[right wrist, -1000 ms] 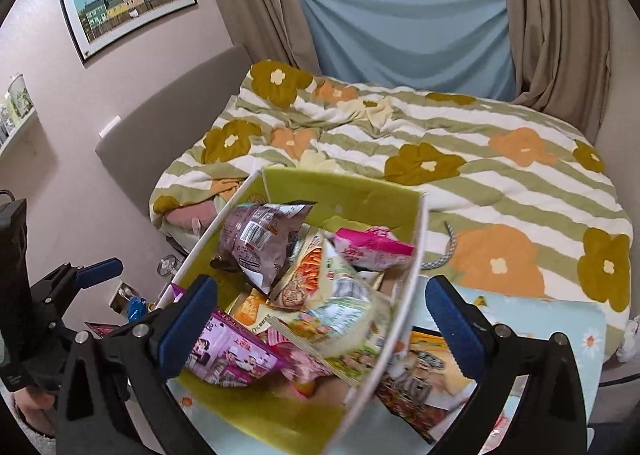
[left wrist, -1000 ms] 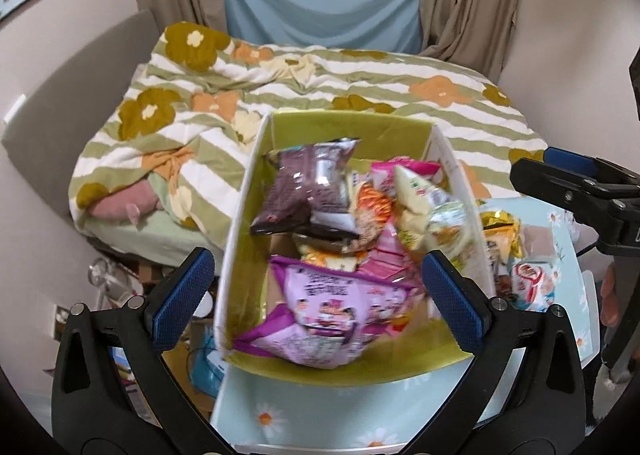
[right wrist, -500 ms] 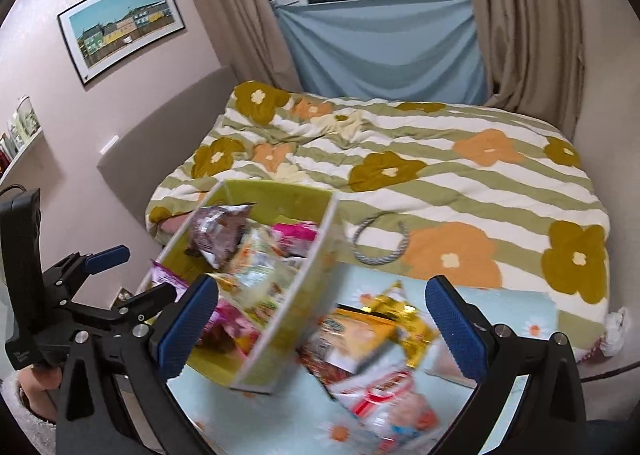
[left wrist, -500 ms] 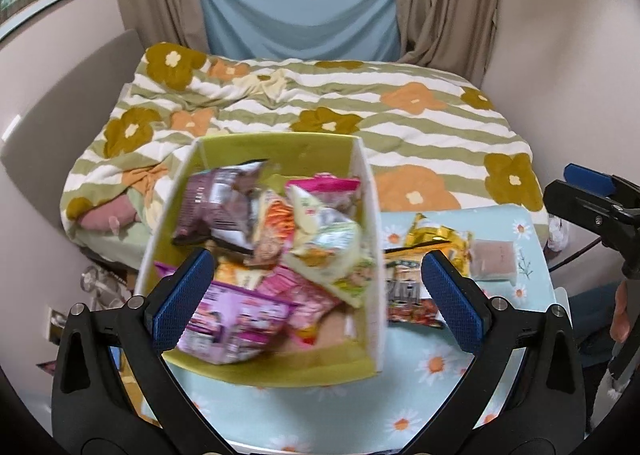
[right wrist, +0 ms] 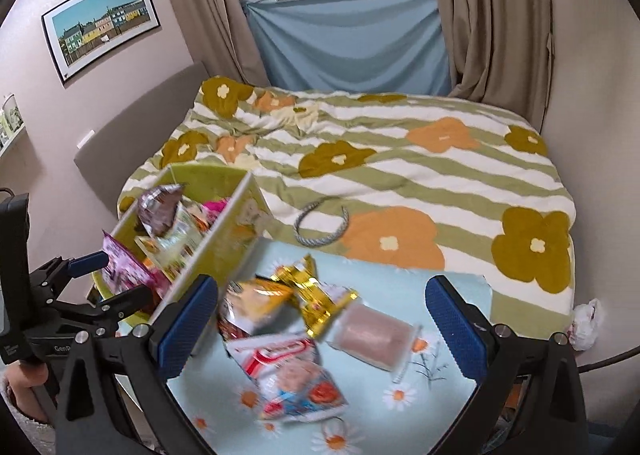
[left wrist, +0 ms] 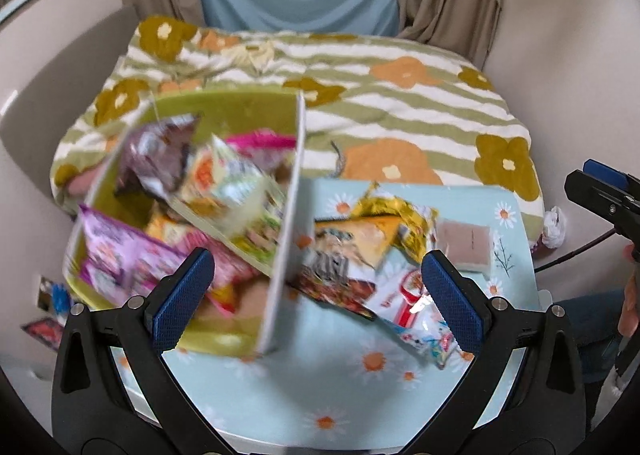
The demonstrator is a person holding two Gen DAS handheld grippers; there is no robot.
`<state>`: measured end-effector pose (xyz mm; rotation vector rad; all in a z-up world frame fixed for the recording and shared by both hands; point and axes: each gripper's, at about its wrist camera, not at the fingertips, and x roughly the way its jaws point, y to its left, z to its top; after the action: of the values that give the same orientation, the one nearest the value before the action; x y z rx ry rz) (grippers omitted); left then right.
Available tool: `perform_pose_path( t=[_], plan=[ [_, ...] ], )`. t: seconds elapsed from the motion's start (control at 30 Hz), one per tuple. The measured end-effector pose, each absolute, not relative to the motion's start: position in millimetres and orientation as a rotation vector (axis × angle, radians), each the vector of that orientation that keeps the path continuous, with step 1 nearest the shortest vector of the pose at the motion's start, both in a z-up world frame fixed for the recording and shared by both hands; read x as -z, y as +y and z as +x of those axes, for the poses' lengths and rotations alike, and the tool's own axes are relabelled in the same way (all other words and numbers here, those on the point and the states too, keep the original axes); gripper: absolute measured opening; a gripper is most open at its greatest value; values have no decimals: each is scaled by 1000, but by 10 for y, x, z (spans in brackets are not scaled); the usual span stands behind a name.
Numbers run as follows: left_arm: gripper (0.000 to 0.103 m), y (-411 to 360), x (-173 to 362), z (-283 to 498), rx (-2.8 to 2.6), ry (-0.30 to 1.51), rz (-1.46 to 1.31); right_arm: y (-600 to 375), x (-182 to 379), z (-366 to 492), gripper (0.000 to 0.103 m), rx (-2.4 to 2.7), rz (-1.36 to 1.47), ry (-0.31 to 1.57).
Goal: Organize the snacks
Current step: 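Grasp the red-white shrimp chip bag with left tool while right tool grasps pink-white packet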
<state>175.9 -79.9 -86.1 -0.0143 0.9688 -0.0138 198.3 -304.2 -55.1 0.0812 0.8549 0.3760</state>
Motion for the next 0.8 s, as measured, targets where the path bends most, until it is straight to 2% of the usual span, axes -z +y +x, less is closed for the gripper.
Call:
perform_pose_path(
  t=[0.4,0.73,0.8],
  plan=[
    [103,-1320,1763,1459,-125,1075,-286,-3378,1594,2298,103,-528,-65,986],
    [103,-1611,2325,1646,-134,1121,-423,-3290,2305,2466,103,-765,-319,1015],
    [99,-1642,2405,1680,-126,1134,-443,-3252,2379,2499,103,-816,-369,1012]
  ],
)
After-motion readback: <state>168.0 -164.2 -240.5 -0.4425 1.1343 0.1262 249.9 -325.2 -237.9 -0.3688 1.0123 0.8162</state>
